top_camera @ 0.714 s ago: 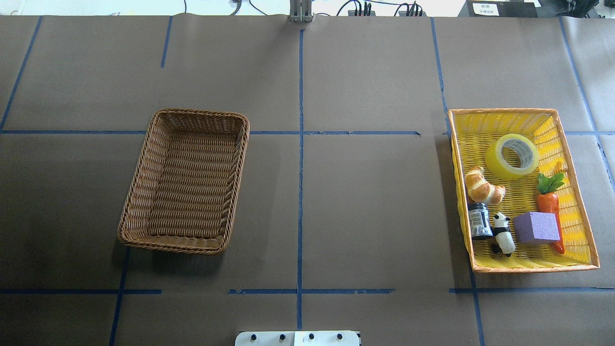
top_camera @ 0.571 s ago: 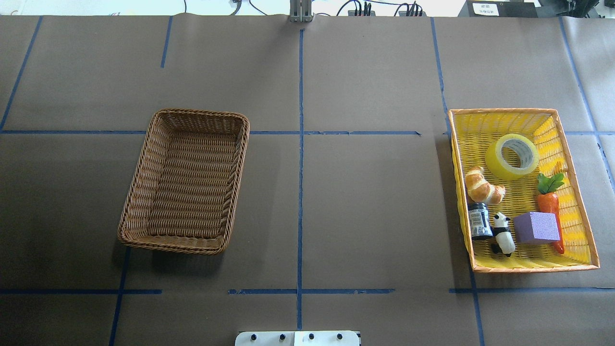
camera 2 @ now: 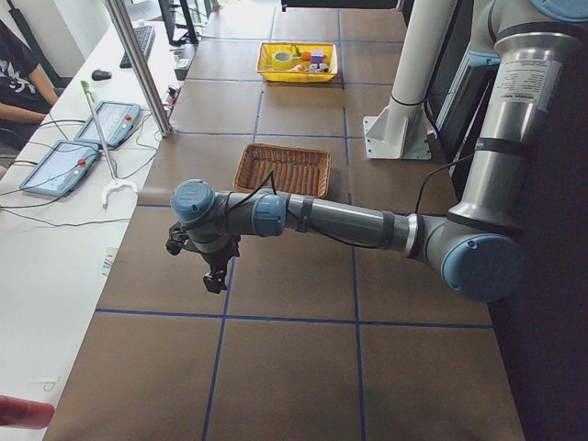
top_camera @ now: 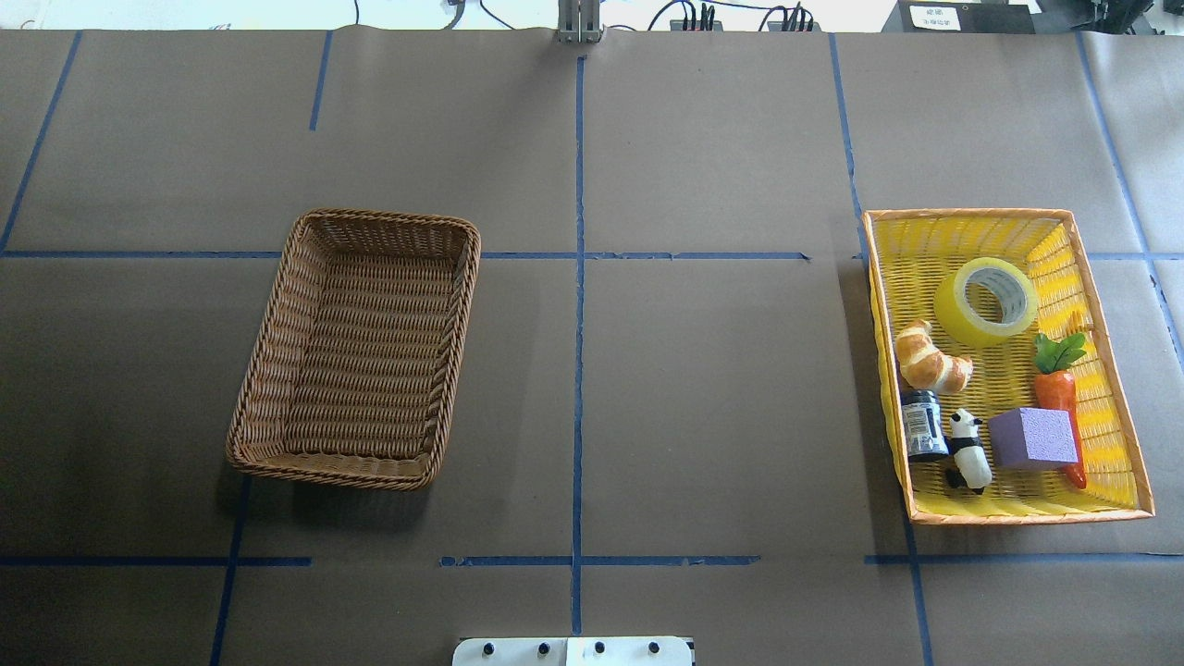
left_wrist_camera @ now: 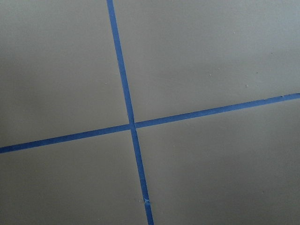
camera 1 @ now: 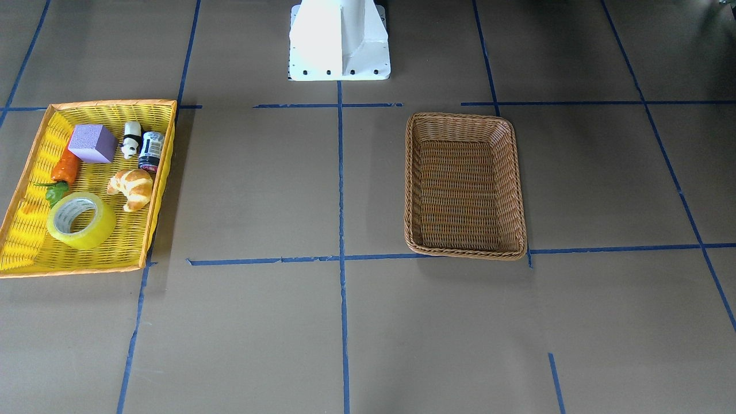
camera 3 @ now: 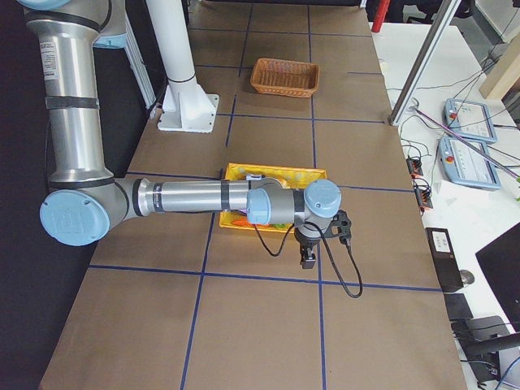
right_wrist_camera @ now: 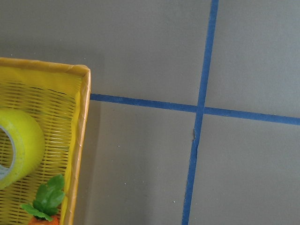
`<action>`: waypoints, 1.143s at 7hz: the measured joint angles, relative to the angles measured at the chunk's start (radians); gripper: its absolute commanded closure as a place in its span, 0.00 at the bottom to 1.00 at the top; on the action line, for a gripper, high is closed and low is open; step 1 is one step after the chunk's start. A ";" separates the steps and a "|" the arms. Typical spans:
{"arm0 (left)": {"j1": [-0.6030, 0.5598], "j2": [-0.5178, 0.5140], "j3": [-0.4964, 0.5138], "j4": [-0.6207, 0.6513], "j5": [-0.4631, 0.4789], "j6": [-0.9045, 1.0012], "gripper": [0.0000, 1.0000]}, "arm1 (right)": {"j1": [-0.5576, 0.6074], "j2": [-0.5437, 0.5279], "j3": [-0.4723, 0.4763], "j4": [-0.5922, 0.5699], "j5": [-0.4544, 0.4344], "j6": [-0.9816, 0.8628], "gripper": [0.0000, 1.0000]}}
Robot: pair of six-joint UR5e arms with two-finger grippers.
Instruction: Move tape to another basket
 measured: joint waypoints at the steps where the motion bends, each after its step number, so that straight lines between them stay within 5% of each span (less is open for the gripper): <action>1: 0.003 0.001 0.002 0.000 -0.001 0.000 0.00 | 0.000 -0.002 0.000 0.001 0.013 0.000 0.00; 5: 0.003 0.008 -0.020 0.000 -0.006 0.001 0.00 | -0.041 -0.024 -0.002 0.035 0.044 0.007 0.00; 8: 0.003 0.017 -0.022 -0.002 -0.029 0.002 0.00 | -0.141 -0.013 -0.001 0.172 0.042 0.092 0.00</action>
